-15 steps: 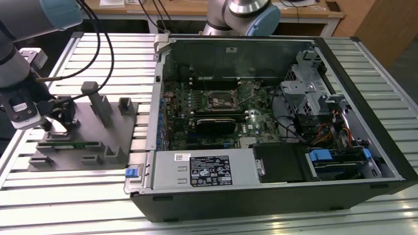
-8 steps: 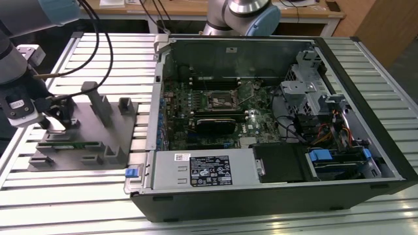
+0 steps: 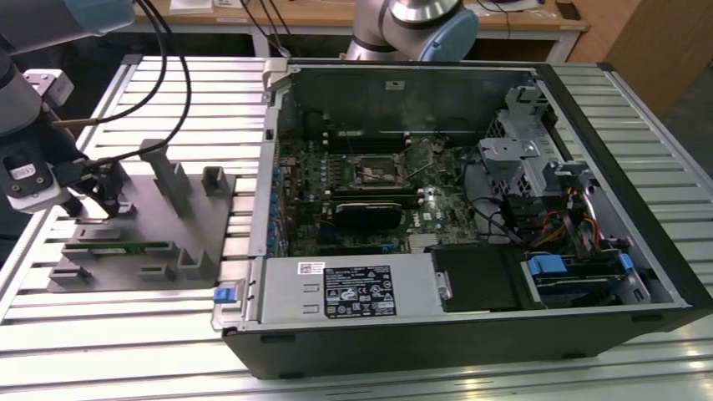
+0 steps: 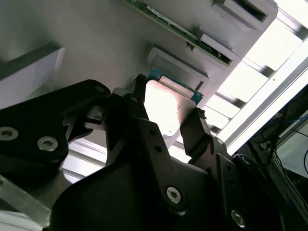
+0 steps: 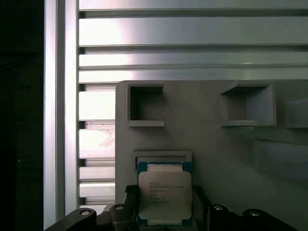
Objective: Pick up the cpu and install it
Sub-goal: 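Pick up the cpu and move it towards the insertion slot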
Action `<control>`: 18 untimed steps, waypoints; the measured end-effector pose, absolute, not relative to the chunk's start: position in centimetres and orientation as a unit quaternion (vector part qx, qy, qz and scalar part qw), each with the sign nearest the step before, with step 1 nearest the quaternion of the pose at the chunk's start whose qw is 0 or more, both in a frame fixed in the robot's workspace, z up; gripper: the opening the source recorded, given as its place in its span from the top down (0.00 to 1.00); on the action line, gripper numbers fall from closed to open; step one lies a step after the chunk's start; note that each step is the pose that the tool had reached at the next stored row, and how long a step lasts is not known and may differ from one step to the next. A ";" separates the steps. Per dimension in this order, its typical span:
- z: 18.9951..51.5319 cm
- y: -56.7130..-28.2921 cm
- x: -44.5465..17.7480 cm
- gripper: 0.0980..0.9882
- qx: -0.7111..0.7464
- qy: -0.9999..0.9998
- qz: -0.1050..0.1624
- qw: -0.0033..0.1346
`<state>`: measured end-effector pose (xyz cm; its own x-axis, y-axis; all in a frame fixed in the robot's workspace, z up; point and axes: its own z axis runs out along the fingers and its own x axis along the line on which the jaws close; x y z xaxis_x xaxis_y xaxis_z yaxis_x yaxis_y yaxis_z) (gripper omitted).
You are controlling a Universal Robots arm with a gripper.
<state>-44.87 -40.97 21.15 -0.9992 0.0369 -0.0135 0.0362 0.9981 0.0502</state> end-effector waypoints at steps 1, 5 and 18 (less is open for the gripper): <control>21.2 -41.0 -44.9 0.50 0.018 0.999 0.025 0.007; 21.4 -41.0 -44.9 0.50 0.018 0.999 0.025 0.007; 22.9 -41.0 -44.9 0.50 0.018 0.999 0.027 0.007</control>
<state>-44.87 -40.97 22.91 -0.9992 0.0370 -0.0134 0.0362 0.9979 0.0541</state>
